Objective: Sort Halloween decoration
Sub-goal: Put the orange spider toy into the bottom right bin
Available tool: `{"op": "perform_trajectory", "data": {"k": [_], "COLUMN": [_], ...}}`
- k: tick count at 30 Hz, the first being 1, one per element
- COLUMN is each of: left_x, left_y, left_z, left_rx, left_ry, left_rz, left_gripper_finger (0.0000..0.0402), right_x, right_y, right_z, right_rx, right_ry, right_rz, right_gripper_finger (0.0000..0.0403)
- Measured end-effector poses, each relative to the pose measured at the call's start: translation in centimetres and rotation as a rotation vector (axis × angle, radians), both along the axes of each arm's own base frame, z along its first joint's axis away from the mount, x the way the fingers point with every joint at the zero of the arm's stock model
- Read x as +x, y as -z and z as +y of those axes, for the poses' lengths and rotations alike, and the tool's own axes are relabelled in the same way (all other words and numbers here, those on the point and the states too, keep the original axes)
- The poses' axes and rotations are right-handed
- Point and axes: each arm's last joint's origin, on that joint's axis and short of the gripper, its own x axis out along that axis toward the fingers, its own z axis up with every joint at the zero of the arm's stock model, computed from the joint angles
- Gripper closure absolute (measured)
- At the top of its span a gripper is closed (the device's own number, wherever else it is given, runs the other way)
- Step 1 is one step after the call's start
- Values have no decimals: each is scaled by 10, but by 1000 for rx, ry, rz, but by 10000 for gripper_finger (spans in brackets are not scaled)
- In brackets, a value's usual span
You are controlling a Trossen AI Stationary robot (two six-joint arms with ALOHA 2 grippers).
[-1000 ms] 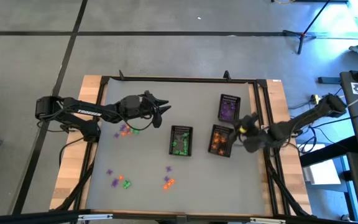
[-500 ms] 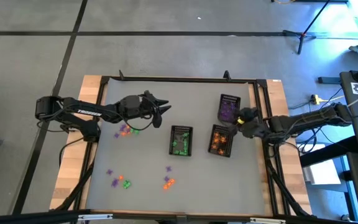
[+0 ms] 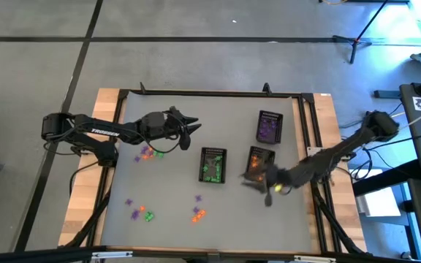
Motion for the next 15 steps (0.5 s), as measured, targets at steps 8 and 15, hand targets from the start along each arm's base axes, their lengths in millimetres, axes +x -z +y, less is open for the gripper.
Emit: {"op": "perform_trajectory", "data": {"k": [8, 15], "left_x": [0, 0], "left_y": [0, 0], "left_z": [0, 0], "left_rx": [0, 0], "left_ry": [0, 0], "left_rz": [1, 1], "left_gripper_finger": [266, 266], "right_x": [76, 128], "right_y": [37, 75], "right_z": [61, 95], "right_rx": [-210, -321], "right_ry": [-118, -164], "right_rz": [222, 447], "right_gripper_finger": [265, 265]}}
